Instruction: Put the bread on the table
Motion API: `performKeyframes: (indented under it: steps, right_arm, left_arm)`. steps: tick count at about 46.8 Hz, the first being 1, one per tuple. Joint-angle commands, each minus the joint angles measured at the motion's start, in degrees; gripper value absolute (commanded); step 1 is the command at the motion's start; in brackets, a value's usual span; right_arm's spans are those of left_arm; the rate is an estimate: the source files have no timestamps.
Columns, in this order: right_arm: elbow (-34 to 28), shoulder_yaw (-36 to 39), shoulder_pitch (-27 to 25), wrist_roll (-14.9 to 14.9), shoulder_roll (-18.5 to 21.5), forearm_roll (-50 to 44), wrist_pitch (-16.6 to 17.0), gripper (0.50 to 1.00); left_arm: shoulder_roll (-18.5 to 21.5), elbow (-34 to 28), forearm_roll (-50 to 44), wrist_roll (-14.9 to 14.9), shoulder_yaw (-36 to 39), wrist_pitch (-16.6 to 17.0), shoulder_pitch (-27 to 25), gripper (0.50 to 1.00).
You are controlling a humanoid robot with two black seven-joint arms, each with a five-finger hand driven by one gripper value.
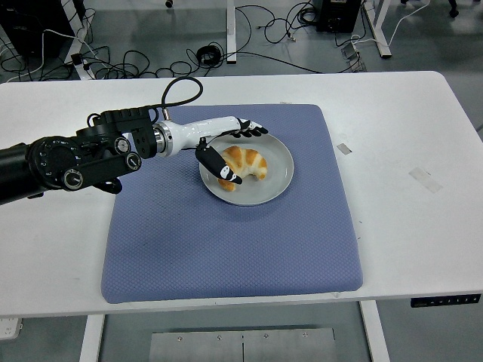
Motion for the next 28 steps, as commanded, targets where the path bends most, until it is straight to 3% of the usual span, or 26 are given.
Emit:
performKeyframes:
  steps: [1,28]
  right_arm:
    - [0.0,0.0,0.0,0.0,0.0,0.0,0.0,1.0]
    - [0.0,0.0,0.0,0.0,0.0,0.1,0.0,1.0]
  left_arm:
    - [0.0,0.0,0.0,0.1,0.0,0.3,0.1,0.918]
    - [-0.4,2.1,-3.3,-0.4,-0.1,0.7,2.5,0.895]
